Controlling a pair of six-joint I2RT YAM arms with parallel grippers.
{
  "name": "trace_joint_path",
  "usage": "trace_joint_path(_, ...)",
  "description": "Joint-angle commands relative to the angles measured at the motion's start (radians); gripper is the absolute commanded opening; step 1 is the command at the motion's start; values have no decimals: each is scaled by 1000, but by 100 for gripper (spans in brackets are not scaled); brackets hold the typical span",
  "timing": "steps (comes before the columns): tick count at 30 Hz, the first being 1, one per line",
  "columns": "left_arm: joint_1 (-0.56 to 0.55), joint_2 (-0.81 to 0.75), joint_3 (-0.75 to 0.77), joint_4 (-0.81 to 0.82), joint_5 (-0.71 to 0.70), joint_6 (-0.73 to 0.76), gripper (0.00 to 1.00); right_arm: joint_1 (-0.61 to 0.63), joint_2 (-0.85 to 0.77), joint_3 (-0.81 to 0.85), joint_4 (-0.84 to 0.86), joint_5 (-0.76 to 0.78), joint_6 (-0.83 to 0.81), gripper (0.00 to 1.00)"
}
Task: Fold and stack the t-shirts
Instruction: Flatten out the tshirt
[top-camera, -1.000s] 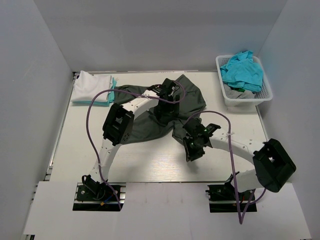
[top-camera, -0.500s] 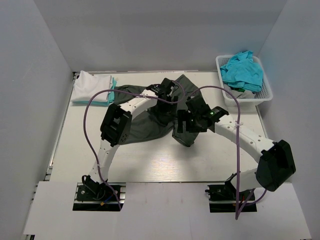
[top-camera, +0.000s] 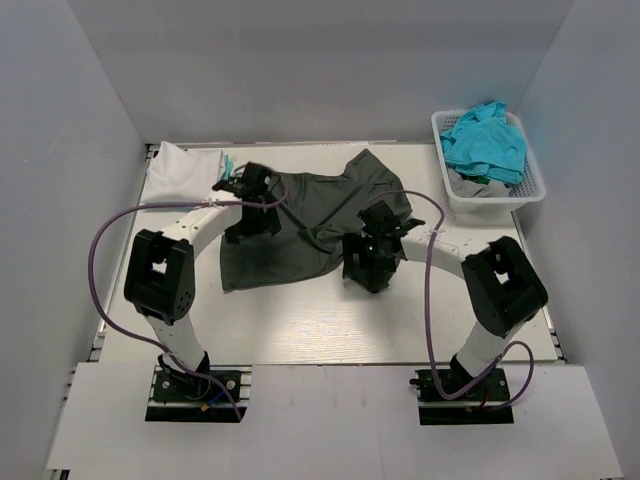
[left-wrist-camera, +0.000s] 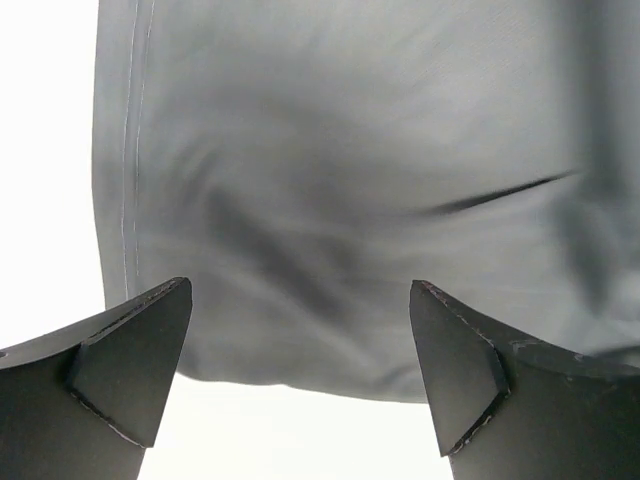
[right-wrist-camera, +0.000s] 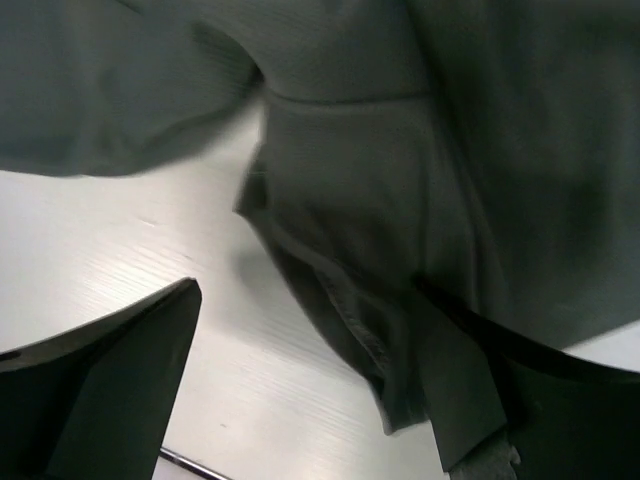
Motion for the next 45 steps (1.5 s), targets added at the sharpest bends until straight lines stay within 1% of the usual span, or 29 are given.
trace_joint_path(1,-14,-38,-136,49,98,-76,100,-12,0,-73,8,-60,-4,90)
trace_joint_path(3,-14,-49,-217,61,109,-96,100,-21,-41,-105,2,-27,9,90)
trace_joint_path(6,-14,-75,-304,72,120,-118,100,-29,-138,-180,-70,26,7,90)
trace_joint_path(7,-14,-75,-320,57,120,-130,100,-31,-181,-250,-108,26,7,90)
trace_joint_path(8,-14,-91,-352,45,108,-151,100,-28,-205,-281,-121,26,13,90)
trace_joint_path(9,-14,-114,-367,13,107,-164,100,-28,-277,-310,-124,15,22,90)
trace_joint_path(10,-14,-128,-368,-12,107,-173,100,-29,-297,-400,-137,7,38,90)
trace_joint_path(12,-14,-182,-401,-67,117,-184,100,-25,-383,-455,-174,-31,70,90)
trace_joint_path(14,-14,-219,-426,-98,117,-193,100,-32,-434,-461,-255,-13,81,90)
trace_joint_path(15,-14,-243,-436,-136,103,-202,100,-29,-510,-455,-277,21,94,90)
trace_joint_path(17,-14,-253,-437,-173,103,-202,100,-31,-548,-397,-335,41,95,90)
trace_joint_path(19,-14,-276,-379,-225,91,-202,100,-28,-586,-346,-360,87,95,90)
trace_joint_path(20,-14,-292,-352,-239,91,-189,100,-29,-582,-261,-380,87,82,90)
trace_joint_path(21,-14,-305,-325,-251,91,-179,100,-29,-575,-230,-386,137,78,90)
trace_joint_path(24,-14,-343,-248,-212,91,-132,100,-32,-516,-98,-400,210,70,90)
trace_joint_path(25,-14,-343,-208,-168,69,-123,100,-37,-503,-49,-400,269,78,90)
trace_joint_path(26,-14,-333,-178,-150,40,-113,100,-43,-450,-4,-391,330,81,90)
trace_joint_path(28,-5,-236,7,-136,17,-81,100,-63,-389,83,-353,429,81,90)
trace_joint_path(29,-5,-190,8,-136,5,-81,100,-69,-343,83,-352,437,79,90)
trace_joint_path(30,-5,-143,119,-153,5,-58,100,-87,-316,150,-342,443,75,90)
trace_joint_path(31,4,-47,173,-168,-8,-47,100,-109,-258,174,-340,426,59,90)
trace_joint_path(32,13,0,224,-178,-18,-47,100,-117,-202,192,-342,420,55,90)
trace_joint_path(33,13,43,316,-178,-18,-38,100,-145,-174,242,-314,414,39,90)
trace_joint_path(35,39,155,396,-178,6,-23,100,-166,-74,287,-258,397,9,90)
trace_joint_path(38,61,255,543,-167,18,3,100,-221,70,381,-199,339,-16,90)
trace_joint_path(39,75,322,569,-167,31,3,100,-250,104,433,-200,333,-22,90)
trace_joint_path(42,98,425,649,-176,40,25,100,-285,277,577,-187,293,-56,90)
trace_joint_path(44,108,451,650,-162,49,48,100,-298,357,619,-182,313,-86,90)
trace_joint_path(45,109,451,650,-144,49,48,100,-299,407,677,-176,310,-93,90)
